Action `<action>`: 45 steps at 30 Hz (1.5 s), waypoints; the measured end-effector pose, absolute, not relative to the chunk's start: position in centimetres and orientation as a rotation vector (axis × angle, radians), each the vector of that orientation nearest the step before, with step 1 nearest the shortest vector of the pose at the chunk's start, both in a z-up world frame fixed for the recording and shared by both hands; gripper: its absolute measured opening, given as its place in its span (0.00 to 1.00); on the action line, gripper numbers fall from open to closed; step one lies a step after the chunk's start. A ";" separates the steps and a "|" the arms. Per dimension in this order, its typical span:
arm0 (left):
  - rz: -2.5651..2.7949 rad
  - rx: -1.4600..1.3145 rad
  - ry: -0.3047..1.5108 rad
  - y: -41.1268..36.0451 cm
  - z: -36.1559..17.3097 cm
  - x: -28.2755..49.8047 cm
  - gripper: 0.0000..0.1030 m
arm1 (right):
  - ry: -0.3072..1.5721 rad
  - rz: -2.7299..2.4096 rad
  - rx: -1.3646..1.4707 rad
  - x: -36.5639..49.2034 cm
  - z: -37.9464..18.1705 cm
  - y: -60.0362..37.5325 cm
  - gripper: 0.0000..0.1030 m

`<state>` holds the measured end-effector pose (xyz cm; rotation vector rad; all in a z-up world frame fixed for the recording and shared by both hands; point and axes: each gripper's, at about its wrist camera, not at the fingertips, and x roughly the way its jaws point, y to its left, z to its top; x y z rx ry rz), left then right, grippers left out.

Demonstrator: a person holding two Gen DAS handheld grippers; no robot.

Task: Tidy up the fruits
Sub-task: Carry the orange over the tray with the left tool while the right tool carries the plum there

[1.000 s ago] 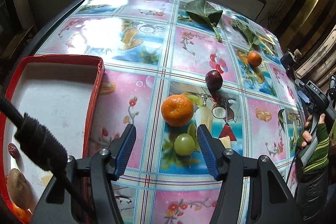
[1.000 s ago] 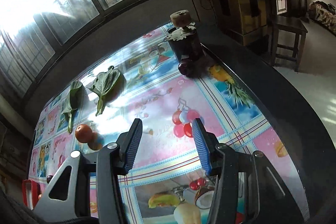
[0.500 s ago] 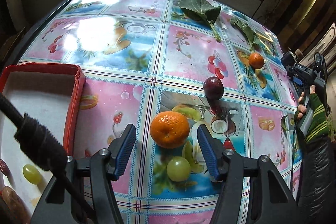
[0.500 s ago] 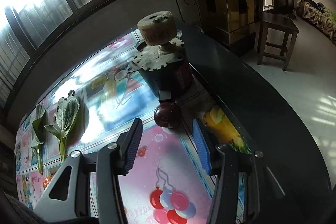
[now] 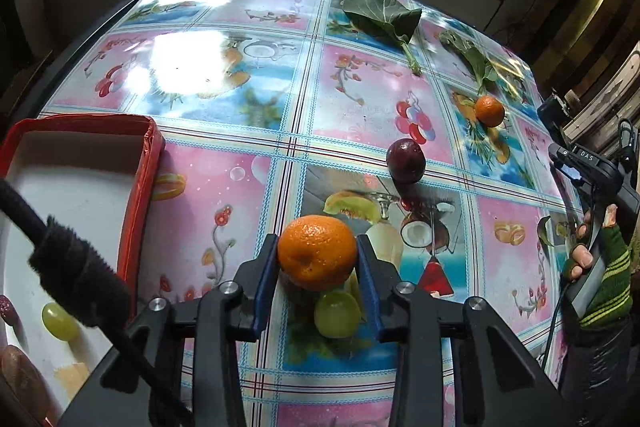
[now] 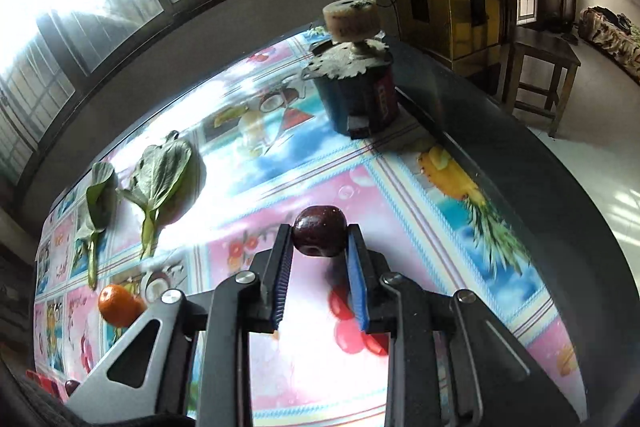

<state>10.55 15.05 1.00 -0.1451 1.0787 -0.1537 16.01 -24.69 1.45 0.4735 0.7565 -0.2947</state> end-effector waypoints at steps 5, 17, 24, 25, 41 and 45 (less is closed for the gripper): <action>-0.144 -0.132 1.019 15.4 3.7 7.6 0.36 | 0.764 -0.166 0.495 12.9 2.3 -20.7 0.27; -0.090 -0.161 0.988 18.6 5.9 0.0 0.36 | 0.695 0.127 0.458 -0.1 6.0 -9.5 0.27; -0.010 -0.143 0.989 19.6 5.5 -2.4 0.36 | 0.709 0.189 0.415 -5.4 5.9 -5.9 0.27; -0.001 -0.138 0.988 19.7 5.4 -2.7 0.36 | 0.715 0.195 0.399 -5.7 5.8 -5.4 0.27; 0.064 -0.108 0.946 21.3 6.3 -5.5 0.36 | 0.768 0.286 0.341 -7.3 4.6 -0.4 0.28; 0.077 -0.106 0.940 21.7 6.2 -5.7 0.36 | 0.781 0.307 0.328 -7.4 4.3 0.9 0.28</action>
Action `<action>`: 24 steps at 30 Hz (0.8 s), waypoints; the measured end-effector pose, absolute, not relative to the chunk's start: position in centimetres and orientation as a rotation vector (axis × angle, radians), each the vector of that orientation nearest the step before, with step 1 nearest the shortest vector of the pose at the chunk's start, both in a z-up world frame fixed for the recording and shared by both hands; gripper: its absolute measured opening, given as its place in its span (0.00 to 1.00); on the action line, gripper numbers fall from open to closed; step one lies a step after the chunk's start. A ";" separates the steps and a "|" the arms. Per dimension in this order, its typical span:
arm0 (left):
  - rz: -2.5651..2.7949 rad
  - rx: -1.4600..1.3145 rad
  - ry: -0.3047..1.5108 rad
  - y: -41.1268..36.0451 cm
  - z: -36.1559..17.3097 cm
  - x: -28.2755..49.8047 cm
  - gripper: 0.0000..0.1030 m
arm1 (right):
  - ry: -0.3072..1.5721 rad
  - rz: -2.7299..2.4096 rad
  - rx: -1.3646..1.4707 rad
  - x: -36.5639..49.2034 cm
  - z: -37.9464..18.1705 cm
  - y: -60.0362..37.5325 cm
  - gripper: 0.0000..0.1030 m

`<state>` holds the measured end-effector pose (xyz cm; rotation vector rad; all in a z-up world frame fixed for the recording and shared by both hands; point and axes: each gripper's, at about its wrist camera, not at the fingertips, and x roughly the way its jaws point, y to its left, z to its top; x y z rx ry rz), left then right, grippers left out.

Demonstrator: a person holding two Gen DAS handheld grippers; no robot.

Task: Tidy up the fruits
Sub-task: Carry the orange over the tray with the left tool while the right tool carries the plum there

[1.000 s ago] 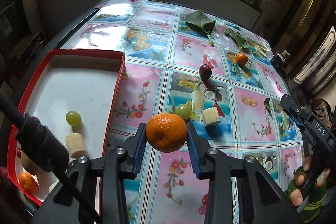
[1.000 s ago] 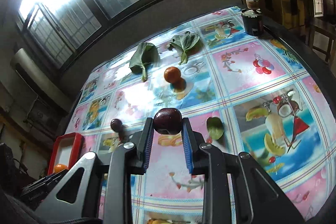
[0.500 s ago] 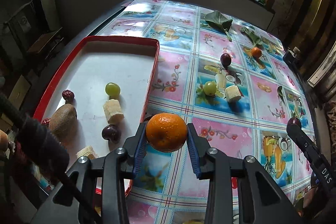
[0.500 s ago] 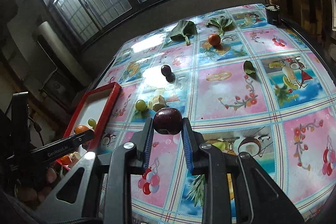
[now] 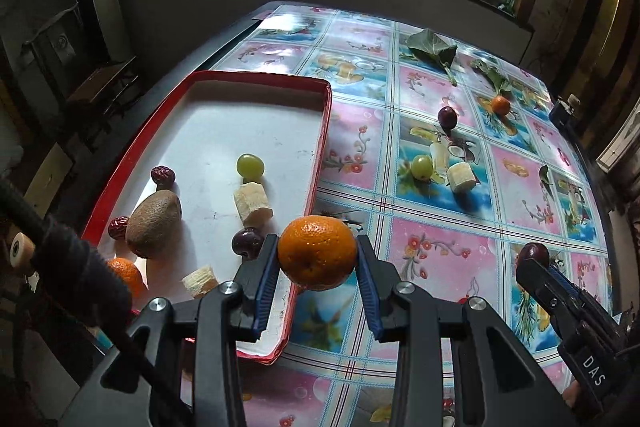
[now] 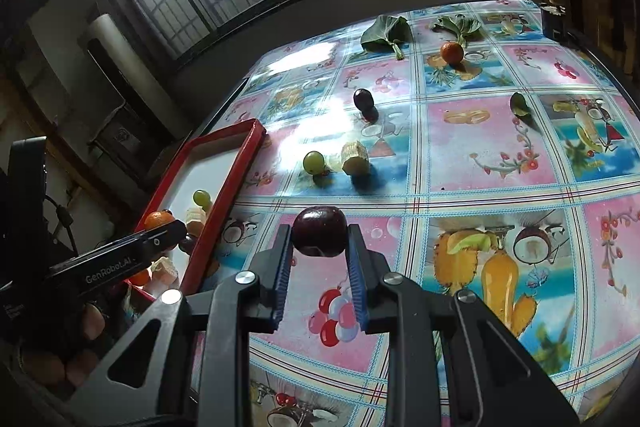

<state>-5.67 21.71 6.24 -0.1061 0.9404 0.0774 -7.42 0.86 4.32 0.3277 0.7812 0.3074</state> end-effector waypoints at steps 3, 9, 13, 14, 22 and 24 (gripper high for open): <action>0.092 -0.102 0.933 22.0 6.3 -5.7 0.36 | 0.789 0.321 0.320 -7.3 4.1 1.5 0.28; 0.103 -0.108 0.932 22.6 6.2 -5.6 0.36 | 0.807 0.336 0.308 -7.0 3.7 2.5 0.28; 0.109 -0.109 0.934 22.9 6.0 -5.5 0.36 | 0.814 0.336 0.309 -6.8 3.5 2.7 0.28; 0.110 -0.113 0.936 23.0 6.0 -5.5 0.36 | 0.815 0.335 0.309 -6.7 3.5 2.7 0.28; 0.115 -0.124 0.941 23.6 5.7 -5.1 0.36 | 0.828 0.337 0.299 -6.4 3.4 3.2 0.28; 0.117 -0.128 0.942 23.8 5.6 -5.0 0.36 | 0.832 0.340 0.297 -6.3 3.3 3.5 0.28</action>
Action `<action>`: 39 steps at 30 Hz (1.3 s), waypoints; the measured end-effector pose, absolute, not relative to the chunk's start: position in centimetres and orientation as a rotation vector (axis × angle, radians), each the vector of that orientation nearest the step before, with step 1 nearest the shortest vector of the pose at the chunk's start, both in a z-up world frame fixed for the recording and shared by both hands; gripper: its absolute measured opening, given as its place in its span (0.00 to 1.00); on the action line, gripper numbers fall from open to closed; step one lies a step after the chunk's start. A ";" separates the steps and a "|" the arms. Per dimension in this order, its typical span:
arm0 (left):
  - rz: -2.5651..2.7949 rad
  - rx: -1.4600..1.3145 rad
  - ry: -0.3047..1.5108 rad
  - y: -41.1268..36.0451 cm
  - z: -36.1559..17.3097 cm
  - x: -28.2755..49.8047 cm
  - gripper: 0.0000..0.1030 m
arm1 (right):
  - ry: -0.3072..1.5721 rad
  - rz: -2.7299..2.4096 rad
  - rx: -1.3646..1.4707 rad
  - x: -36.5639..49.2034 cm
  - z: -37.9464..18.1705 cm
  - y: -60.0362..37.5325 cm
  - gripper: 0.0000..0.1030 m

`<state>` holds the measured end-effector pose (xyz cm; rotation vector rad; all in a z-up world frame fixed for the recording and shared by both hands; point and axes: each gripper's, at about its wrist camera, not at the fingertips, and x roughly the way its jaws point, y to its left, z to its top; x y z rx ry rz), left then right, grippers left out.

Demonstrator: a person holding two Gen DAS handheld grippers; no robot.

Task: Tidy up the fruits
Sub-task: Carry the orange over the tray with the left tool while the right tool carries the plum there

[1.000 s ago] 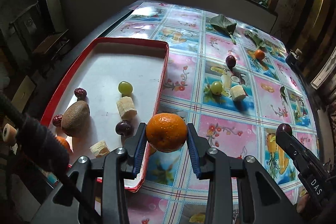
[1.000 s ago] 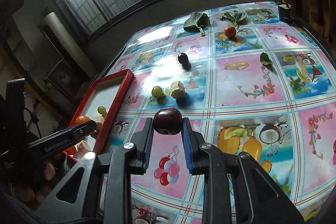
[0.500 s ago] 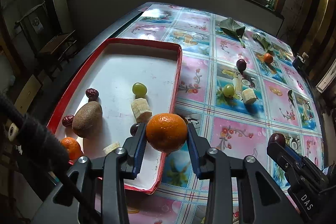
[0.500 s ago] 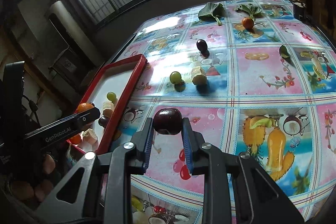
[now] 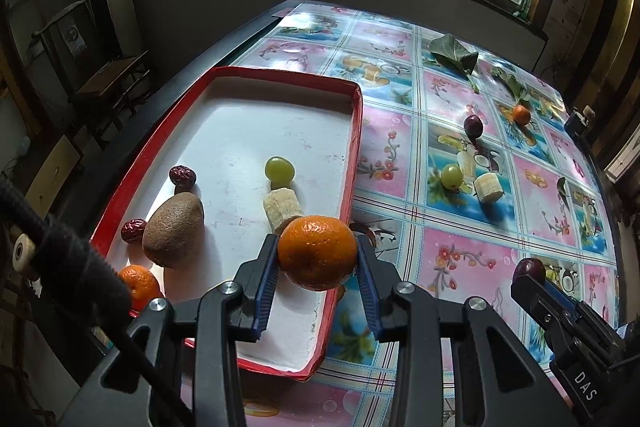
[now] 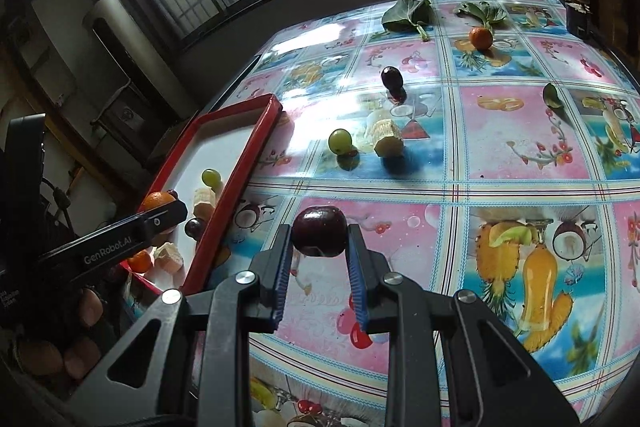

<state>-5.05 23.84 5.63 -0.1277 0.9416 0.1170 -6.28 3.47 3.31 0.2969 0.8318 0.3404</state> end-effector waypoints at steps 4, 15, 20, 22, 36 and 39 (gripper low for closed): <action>0.120 -0.138 0.945 24.5 5.5 -4.8 0.36 | 0.840 0.345 0.291 -6.1 3.2 3.9 0.28; 0.142 -0.172 0.950 26.5 5.2 -4.0 0.36 | 0.857 0.375 0.274 -4.7 2.9 5.5 0.28; 0.157 -0.235 0.948 29.2 5.5 -3.4 0.36 | 0.856 0.402 0.253 -3.8 3.1 6.8 0.28; 0.180 -0.265 0.947 30.7 5.5 -3.0 0.36 | 0.852 0.416 0.239 -3.3 3.3 7.5 0.28; 0.243 -0.386 1.009 36.7 4.2 2.5 0.36 | 0.862 0.554 0.140 4.3 5.0 16.4 0.28; 0.253 -0.380 1.025 36.7 3.7 3.7 0.36 | 0.905 0.566 0.109 6.3 4.1 18.5 0.28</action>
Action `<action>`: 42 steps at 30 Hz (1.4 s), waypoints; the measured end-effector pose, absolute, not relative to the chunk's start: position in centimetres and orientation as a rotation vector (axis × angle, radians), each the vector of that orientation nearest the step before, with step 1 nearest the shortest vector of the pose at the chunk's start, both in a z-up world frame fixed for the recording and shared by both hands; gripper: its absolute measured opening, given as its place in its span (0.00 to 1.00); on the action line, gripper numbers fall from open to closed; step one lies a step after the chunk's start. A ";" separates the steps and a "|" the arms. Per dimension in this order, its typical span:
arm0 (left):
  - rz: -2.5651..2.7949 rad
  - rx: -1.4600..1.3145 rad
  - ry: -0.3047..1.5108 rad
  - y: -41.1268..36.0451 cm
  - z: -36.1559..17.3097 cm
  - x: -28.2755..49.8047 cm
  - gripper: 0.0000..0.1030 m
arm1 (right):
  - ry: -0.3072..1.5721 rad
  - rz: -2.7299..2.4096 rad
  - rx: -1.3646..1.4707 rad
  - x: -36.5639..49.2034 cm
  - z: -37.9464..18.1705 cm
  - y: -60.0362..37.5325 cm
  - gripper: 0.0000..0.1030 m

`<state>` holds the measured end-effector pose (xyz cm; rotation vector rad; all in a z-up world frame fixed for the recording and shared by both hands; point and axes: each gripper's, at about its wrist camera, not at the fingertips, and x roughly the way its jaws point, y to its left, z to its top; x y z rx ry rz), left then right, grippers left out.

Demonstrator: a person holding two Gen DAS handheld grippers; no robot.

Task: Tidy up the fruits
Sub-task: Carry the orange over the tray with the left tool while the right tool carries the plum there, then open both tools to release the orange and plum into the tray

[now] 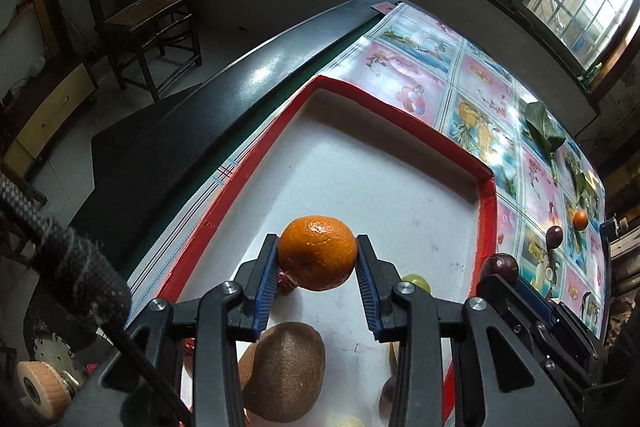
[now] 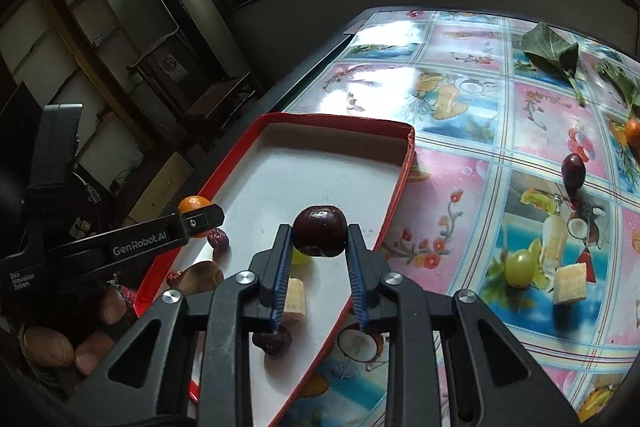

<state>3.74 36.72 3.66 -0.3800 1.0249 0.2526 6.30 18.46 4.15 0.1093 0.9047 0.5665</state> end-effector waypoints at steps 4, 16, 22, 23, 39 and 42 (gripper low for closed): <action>0.252 -0.364 1.051 36.9 2.8 5.1 0.36 | 0.952 0.569 0.045 8.2 2.8 20.8 0.28; 0.276 -0.311 1.096 37.1 0.9 6.3 0.36 | 0.995 0.556 -0.064 9.9 0.8 23.1 0.28; 0.268 -0.315 1.102 37.3 0.8 6.6 0.38 | 1.000 0.544 -0.090 10.1 0.0 23.3 0.29; 0.263 -0.324 1.105 37.4 0.8 6.5 0.39 | 0.998 0.542 -0.091 10.2 0.1 23.3 0.29; 0.273 -0.434 0.986 35.1 7.4 0.9 0.54 | 0.915 0.622 0.084 5.3 4.1 17.3 0.49; 0.254 -0.424 0.992 32.2 8.0 -0.2 0.56 | 0.896 0.618 0.149 3.5 4.7 13.4 0.49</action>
